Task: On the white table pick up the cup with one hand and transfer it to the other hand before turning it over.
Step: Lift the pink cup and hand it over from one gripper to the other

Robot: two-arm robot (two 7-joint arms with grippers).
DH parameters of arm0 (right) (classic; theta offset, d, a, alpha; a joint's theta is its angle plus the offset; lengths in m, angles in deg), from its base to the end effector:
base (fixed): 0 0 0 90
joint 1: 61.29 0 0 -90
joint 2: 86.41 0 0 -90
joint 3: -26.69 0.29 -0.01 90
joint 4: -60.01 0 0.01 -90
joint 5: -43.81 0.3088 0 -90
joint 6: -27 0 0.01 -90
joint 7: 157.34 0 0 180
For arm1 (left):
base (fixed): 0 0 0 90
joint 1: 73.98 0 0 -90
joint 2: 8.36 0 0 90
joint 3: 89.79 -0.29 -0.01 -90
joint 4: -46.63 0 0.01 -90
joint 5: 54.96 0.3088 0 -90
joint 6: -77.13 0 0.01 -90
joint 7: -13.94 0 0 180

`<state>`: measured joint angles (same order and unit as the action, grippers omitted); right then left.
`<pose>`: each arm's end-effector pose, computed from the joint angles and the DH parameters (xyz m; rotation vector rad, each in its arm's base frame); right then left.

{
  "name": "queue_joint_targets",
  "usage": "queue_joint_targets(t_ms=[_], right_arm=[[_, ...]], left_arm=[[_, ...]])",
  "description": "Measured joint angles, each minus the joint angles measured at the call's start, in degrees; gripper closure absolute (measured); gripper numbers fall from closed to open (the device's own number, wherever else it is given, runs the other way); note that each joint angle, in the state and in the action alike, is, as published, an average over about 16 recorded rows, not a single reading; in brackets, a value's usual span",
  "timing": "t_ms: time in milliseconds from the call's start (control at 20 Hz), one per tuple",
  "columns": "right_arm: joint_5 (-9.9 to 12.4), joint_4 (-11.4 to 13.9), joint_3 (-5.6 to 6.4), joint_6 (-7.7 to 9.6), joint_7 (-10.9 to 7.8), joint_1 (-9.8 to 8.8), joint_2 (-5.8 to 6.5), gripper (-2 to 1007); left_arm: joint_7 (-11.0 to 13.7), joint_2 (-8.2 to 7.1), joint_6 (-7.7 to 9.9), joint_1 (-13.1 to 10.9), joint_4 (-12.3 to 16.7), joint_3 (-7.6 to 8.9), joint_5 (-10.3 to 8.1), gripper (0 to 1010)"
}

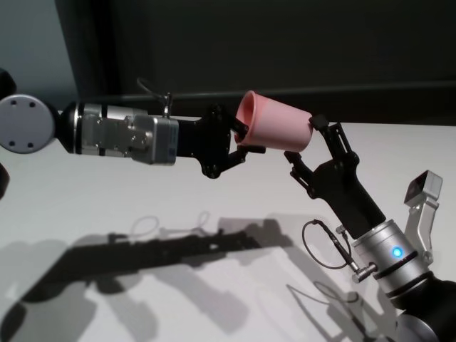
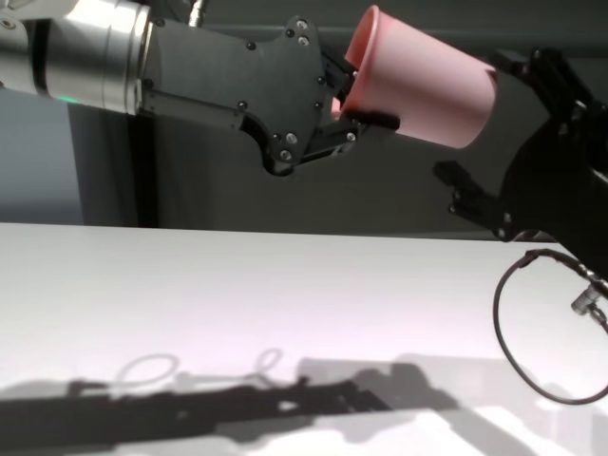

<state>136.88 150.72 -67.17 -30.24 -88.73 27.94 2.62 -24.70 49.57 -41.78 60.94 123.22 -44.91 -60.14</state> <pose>0.3222 0.0324 -0.2996 1.0237 1.2884 -0.3974 0.4638 0.0053 -0.1472 0.3470 -0.8938 0.0129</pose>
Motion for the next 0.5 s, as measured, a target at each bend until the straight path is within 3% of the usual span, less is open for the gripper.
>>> queue_joint_targets(t_ms=[500], right_arm=[[0.9,-0.3,-1.47,-0.87,-0.73,0.31,0.56,3]], left_arm=[[0.0,0.0,0.0,0.0,0.0,0.0,0.0,962]])
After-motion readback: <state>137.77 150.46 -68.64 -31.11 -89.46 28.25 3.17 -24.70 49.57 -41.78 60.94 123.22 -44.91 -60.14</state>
